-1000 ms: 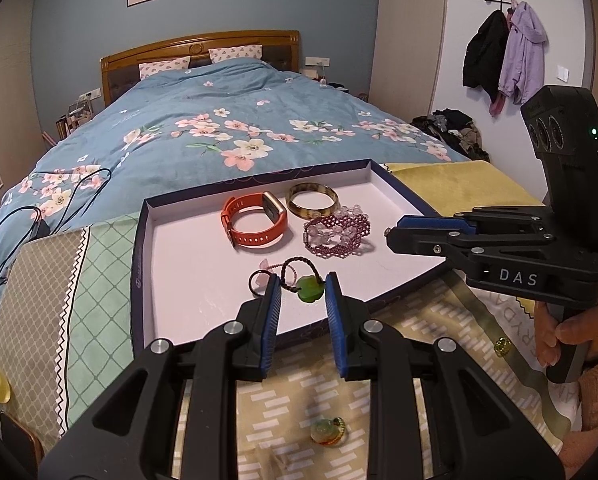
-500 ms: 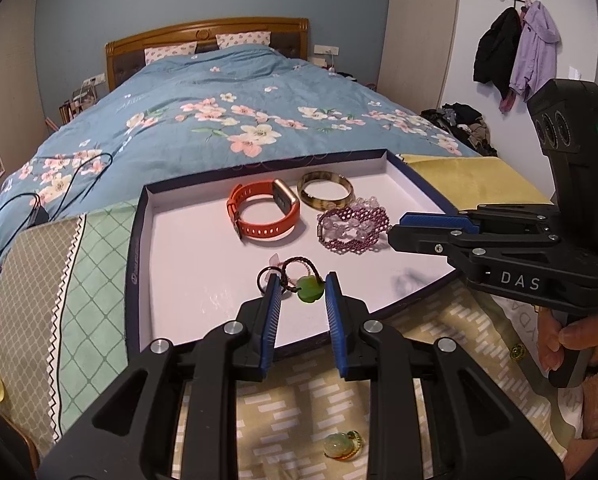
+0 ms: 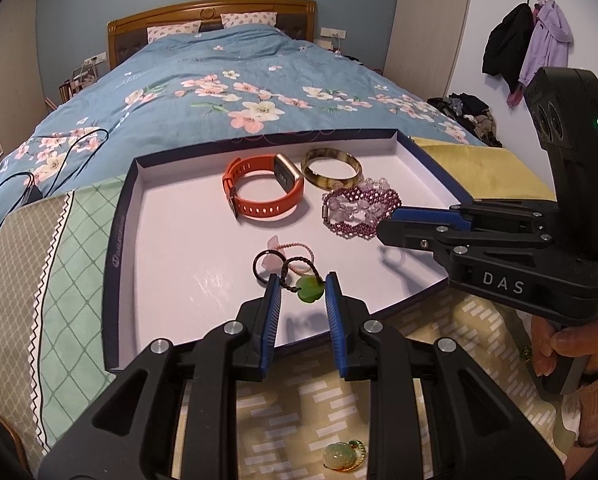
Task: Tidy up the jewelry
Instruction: 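Open both tools to drop the green-stone ring and silver ring into the box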
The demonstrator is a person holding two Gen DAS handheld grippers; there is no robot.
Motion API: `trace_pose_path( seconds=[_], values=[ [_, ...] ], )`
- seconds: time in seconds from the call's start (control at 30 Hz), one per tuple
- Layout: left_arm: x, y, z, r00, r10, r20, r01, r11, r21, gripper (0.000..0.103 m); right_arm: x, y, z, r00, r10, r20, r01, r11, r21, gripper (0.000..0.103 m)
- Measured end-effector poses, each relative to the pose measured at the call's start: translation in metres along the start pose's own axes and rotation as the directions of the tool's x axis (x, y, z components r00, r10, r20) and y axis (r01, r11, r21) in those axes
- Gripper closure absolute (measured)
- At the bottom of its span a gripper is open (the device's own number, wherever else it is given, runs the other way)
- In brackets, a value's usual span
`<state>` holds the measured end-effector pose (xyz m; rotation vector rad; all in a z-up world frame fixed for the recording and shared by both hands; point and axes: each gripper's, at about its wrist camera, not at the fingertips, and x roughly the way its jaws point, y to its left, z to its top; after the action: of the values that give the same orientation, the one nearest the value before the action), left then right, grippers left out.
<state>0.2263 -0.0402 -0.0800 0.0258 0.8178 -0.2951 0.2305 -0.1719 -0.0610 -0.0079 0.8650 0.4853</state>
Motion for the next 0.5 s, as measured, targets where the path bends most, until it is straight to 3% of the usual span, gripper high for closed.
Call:
trace_pose_path(
  seconds=[0.3,0.5],
  values=[
    [0.000,0.005,-0.001,1.000,-0.020,0.003,0.020,0.999,-0.028,0.077,-0.006,0.002,-0.001,1.000,-0.007,0.026,0.007,1.000,0.001,0.086],
    [-0.025,0.011,-0.003,0.997,-0.018,0.077,0.022,0.999,-0.047,0.068,-0.033,-0.003,-0.002,0.996,0.001,0.092,-0.003,1.000,0.023,0.079]
  ],
)
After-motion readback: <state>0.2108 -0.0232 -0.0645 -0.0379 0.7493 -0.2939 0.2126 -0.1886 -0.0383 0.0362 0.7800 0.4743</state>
